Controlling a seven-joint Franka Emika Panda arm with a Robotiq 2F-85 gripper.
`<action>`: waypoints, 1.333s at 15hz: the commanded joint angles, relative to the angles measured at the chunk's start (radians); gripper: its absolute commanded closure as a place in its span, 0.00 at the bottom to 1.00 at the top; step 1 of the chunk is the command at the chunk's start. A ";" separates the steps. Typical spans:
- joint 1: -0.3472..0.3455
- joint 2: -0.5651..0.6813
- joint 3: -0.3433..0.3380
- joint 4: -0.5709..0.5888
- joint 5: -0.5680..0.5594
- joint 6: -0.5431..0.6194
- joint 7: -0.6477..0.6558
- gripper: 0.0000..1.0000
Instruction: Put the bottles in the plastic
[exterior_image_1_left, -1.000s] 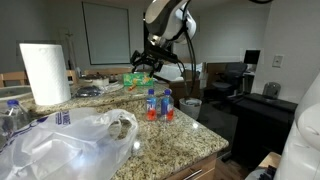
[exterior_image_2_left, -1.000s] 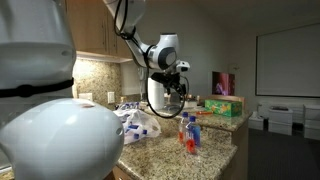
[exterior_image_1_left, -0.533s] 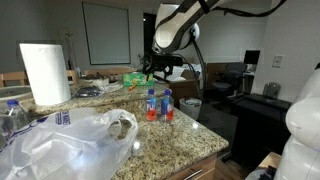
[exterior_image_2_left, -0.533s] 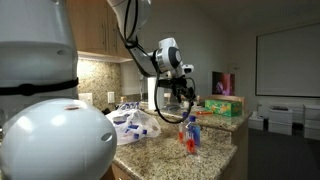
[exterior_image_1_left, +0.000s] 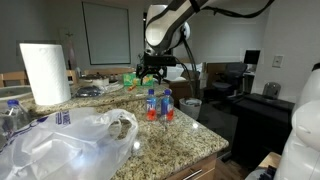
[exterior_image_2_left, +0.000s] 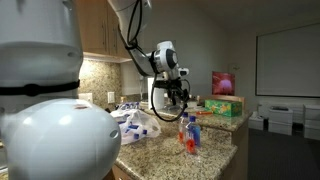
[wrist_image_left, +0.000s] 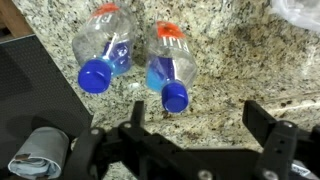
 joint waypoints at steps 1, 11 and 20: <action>0.015 0.073 -0.045 0.048 0.052 -0.013 -0.028 0.00; 0.062 0.168 -0.093 0.107 0.109 -0.015 -0.009 0.54; 0.079 0.145 -0.112 0.087 0.096 -0.022 0.002 0.90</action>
